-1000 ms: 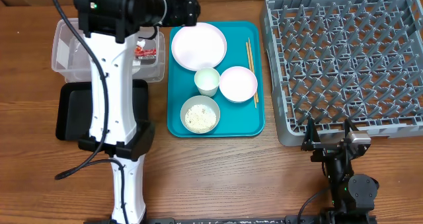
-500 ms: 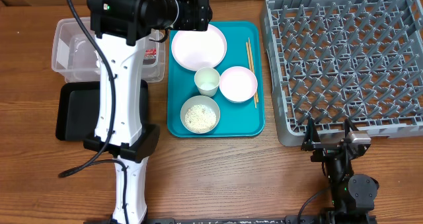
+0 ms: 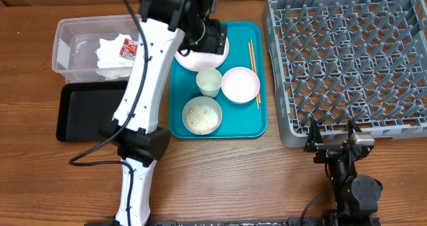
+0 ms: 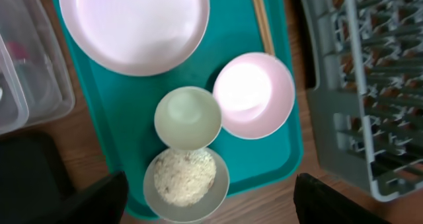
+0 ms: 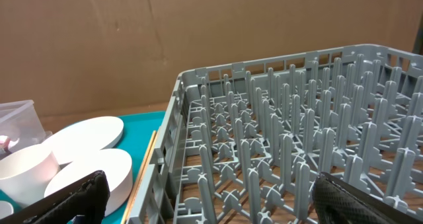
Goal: Sort waste into correct bins and load items into the dishwasher
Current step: 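Move the left gripper to the rice bowl and grasp its rim, then tip the rice bowl over the black tray to dump the rice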
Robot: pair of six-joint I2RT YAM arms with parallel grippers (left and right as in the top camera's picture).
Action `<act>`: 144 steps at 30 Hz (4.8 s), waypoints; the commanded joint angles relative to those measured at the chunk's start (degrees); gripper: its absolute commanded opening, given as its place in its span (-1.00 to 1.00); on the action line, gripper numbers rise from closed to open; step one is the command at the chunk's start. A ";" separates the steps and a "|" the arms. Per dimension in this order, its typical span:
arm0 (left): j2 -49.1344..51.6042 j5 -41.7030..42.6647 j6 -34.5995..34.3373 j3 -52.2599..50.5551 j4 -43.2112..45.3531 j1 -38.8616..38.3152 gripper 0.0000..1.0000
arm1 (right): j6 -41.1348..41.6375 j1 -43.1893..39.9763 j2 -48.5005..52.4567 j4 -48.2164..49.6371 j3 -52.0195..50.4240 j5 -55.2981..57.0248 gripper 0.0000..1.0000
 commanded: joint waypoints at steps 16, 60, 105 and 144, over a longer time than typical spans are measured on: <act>-0.04 -6.71 -5.68 -17.90 -0.13 -8.66 0.61 | 0.07 -0.37 -0.52 0.42 -0.61 -0.04 1.00; -18.32 -8.02 0.11 -71.56 36.09 -15.76 0.12 | 0.07 -0.37 -0.52 0.42 -0.61 -0.04 1.00; -20.68 -6.82 -1.31 -60.02 22.14 -10.03 -0.92 | 0.07 -0.37 -0.52 0.42 -0.61 -0.04 1.00; -26.91 57.70 27.69 -86.66 43.06 52.98 -0.92 | 0.09 -0.37 -0.52 0.42 -0.61 -0.04 1.00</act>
